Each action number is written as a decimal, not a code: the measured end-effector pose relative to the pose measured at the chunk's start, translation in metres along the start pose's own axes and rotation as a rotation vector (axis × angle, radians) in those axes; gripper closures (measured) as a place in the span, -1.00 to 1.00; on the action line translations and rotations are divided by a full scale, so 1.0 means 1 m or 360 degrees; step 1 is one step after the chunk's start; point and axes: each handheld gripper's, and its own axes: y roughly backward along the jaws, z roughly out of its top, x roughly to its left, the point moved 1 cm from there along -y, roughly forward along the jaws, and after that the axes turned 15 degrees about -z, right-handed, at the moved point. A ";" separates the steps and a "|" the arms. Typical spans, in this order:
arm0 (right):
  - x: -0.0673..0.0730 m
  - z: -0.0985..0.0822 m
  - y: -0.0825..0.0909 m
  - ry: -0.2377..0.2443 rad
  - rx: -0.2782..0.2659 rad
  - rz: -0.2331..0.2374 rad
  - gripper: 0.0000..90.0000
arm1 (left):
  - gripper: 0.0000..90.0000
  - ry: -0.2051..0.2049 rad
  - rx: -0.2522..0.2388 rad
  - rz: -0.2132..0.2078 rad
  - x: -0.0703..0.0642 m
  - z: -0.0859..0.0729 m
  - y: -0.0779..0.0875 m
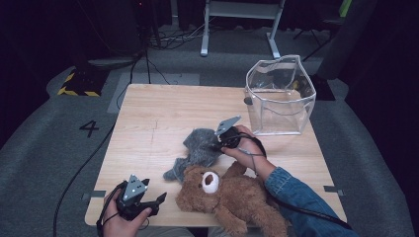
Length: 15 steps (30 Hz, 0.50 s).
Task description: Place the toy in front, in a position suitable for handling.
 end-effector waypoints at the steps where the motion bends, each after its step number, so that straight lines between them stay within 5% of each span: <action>1: -0.010 -0.001 0.023 -0.0053 -0.0085 -0.0045 0.87 | -0.41 -0.0004 0.0005 -0.0018 0.000 0.001 -0.002; 5: -0.022 -0.008 0.054 -0.0151 -0.0158 -0.0114 0.87 | -0.41 -0.0023 0.0019 -0.0053 -0.001 0.007 -0.011; 7: -0.040 -0.028 0.084 -0.0261 -0.0215 -0.0205 0.87 | -0.41 -0.0059 0.0024 -0.0092 -0.003 0.013 -0.015; 8: -0.040 -0.028 0.084 -0.0261 -0.0215 -0.0205 0.87 | -0.41 -0.0059 0.0024 -0.0092 -0.003 0.013 -0.015; 10: -0.055 -0.053 0.104 -0.0384 -0.0224 -0.0278 0.87 | -0.41 -0.0075 0.0031 -0.0109 -0.003 0.017 -0.019; 12: -0.059 -0.063 0.110 -0.0433 -0.0223 -0.0299 0.87 | -0.41 -0.0085 0.0042 -0.0148 -0.005 0.021 -0.026; 15: -0.061 -0.103 0.135 -0.0555 -0.0224 -0.0391 0.86 | -0.42 -0.0134 0.0069 -0.0186 -0.007 0.026 -0.034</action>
